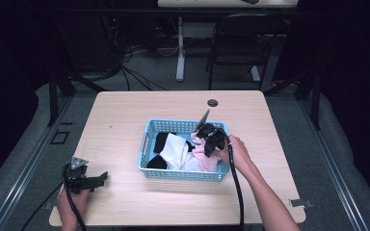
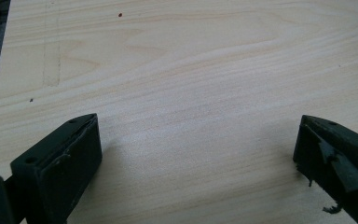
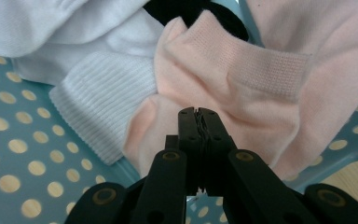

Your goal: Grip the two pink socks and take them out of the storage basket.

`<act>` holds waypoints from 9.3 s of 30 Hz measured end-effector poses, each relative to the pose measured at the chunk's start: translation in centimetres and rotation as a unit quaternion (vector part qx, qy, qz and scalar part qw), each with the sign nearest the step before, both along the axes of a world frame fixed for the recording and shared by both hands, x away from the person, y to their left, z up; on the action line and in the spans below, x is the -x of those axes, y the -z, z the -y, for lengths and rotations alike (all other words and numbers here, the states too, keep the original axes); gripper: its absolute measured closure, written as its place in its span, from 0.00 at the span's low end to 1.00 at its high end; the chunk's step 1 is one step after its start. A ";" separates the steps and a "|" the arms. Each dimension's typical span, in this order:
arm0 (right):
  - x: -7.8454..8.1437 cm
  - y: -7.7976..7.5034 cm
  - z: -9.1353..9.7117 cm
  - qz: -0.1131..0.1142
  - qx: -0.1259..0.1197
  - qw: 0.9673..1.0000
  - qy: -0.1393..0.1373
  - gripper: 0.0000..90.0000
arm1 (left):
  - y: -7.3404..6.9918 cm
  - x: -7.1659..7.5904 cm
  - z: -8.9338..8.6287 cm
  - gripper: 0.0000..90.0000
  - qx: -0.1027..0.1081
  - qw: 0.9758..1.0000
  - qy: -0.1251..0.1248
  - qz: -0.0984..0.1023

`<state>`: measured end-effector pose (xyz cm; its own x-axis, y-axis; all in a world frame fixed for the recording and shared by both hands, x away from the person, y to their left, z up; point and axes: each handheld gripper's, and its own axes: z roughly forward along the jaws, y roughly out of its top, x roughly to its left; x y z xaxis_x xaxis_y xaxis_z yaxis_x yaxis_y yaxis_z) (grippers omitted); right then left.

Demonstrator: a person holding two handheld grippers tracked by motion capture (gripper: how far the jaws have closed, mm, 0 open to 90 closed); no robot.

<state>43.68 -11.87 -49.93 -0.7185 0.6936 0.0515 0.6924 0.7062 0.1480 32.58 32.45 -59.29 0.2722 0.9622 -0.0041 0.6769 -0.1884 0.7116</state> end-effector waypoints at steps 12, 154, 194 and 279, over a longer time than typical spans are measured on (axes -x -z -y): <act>0.8 -3.7 0.1 0.043 -0.035 0.998 -0.002 0.99 | 0.0 0.0 0.0 0.01 0.001 1.000 -0.001 0.001; -0.6 -5.2 16.6 0.062 -0.076 0.980 0.175 0.29 | 0.0 0.0 0.0 0.01 0.001 1.000 -0.001 0.001; -4.3 -2.8 1.0 0.006 -0.086 0.996 0.031 0.14 | 0.0 0.0 0.0 0.01 0.001 1.000 -0.001 0.001; -1.5 -10.0 -0.1 0.065 -0.034 0.997 0.039 0.95 | 0.0 0.0 0.0 0.01 0.001 1.000 -0.001 0.001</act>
<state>45.21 -11.77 -39.97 -0.6668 0.7452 0.0093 0.7160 0.6371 0.2854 32.57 32.44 -59.30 0.2710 0.9625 -0.0058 0.6764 -0.1862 0.7127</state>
